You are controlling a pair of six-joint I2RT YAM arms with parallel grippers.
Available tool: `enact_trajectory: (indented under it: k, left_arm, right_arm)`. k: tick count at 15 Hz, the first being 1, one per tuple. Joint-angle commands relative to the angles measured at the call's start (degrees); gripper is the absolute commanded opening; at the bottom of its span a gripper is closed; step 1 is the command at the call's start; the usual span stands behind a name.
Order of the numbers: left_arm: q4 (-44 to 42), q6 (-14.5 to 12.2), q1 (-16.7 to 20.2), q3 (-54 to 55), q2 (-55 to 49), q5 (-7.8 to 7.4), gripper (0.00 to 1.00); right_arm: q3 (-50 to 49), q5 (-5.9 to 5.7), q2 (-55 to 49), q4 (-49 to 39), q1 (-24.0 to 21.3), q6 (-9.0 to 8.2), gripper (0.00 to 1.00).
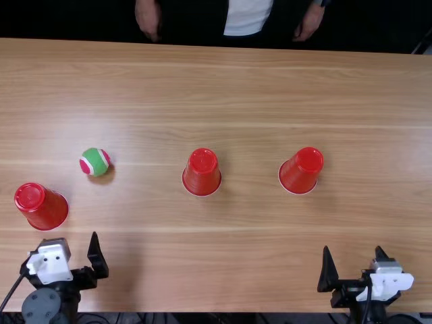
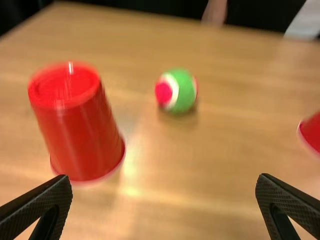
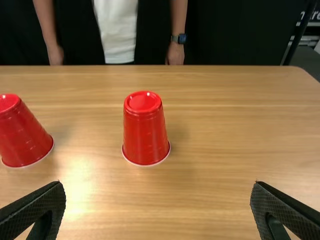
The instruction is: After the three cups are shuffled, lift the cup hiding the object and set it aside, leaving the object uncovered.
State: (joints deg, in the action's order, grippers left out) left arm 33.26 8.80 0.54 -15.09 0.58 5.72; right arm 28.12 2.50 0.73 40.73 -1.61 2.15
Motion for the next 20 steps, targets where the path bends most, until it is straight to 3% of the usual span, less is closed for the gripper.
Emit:
enact_trajectory:
  k: [1, 5, 8, 13, 16, 20]
  left_arm:
    - [-5.2, -0.89, 0.52, 1.03, -0.58, -0.76, 1.0]
    - [-26.29, -1.1, -0.01, 10.35, -0.58, -0.97, 1.0]
    - [-27.88, -1.2, -0.01, 14.83, -0.58, -0.97, 1.0]
    - [-29.25, -1.2, -0.01, 15.09, -0.58, -1.18, 1.0]
    - [-29.25, -1.2, -0.45, 15.09, -0.58, -3.18, 1.0]
    - [-29.04, -0.89, -0.45, 15.09, -0.58, -3.08, 1.0]
  right_arm:
    - [-0.87, -0.6, -0.73, -3.65, -1.03, -0.68, 1.0]
    - [-9.49, -0.39, -0.73, -29.38, -2.52, -0.47, 1.0]
    - [-17.66, -0.18, -0.73, -44.47, -2.52, -0.47, 1.0]
    - [-26.54, -0.29, -0.73, -46.05, -2.52, -0.99, 1.0]
    - [-27.68, -0.08, -0.73, -44.68, -2.44, -0.99, 1.0]
    - [-27.5, 0.03, -0.73, -44.78, -2.44, -0.89, 1.0]
